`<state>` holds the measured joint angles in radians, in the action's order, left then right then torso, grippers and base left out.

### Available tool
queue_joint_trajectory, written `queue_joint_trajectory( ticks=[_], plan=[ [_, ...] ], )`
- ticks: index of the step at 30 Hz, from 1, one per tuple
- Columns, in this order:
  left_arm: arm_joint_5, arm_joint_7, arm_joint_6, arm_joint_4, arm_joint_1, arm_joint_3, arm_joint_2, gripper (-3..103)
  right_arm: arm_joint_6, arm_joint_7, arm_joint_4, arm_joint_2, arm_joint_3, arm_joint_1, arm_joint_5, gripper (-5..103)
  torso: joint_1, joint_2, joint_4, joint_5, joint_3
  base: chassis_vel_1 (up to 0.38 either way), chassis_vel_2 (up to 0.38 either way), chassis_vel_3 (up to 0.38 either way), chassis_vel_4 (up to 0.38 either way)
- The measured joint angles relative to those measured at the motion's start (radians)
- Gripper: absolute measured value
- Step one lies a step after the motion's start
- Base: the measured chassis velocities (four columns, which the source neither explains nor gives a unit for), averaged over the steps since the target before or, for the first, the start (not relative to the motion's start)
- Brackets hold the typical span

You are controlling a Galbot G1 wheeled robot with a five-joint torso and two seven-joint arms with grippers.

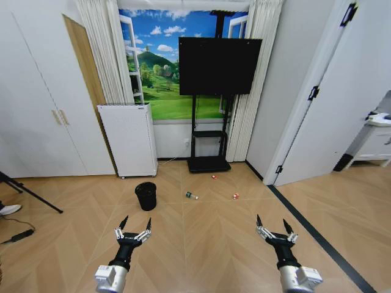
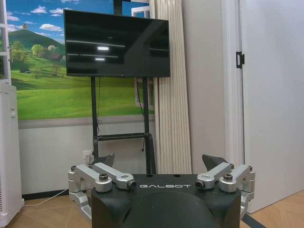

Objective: Pick up the trash bin and place the garbage on the floor into it.

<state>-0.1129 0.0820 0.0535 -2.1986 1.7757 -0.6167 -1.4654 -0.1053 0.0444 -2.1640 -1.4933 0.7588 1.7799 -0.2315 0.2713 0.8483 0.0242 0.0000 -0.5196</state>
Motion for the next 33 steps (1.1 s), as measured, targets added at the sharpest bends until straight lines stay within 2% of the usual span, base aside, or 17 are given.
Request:
queue_joint_trajectory(
  ticks=[12,15,16,33],
  plan=[
    [0.000,-0.018,-0.001,0.004,0.013,-0.008,-0.013,98,-0.001,-0.004,0.021,0.002,-0.013,-0.009,0.008,100,0.000,0.000,0.0001,0.0005,0.000,-0.189,0.212,0.199,-0.207],
    [0.003,-0.018,-0.001,0.006,0.016,-0.008,-0.017,98,-0.001,-0.005,0.024,0.002,-0.016,-0.010,0.010,100,0.000,0.000,-0.0001,-0.0006,0.000,-0.273,0.269,0.286,-0.275],
    [0.004,-0.019,-0.001,0.006,0.016,-0.008,-0.018,98,-0.001,-0.007,0.026,0.002,-0.017,-0.012,0.012,100,0.000,0.000,0.0000,0.0002,0.000,-0.304,0.299,0.319,-0.313],
    [0.005,-0.024,0.001,0.008,0.020,-0.008,-0.020,98,-0.009,-0.007,0.025,-0.002,-0.015,-0.008,0.026,100,0.000,0.000,0.0000,-0.0003,0.000,-0.354,0.356,0.354,-0.357]
  ],
)
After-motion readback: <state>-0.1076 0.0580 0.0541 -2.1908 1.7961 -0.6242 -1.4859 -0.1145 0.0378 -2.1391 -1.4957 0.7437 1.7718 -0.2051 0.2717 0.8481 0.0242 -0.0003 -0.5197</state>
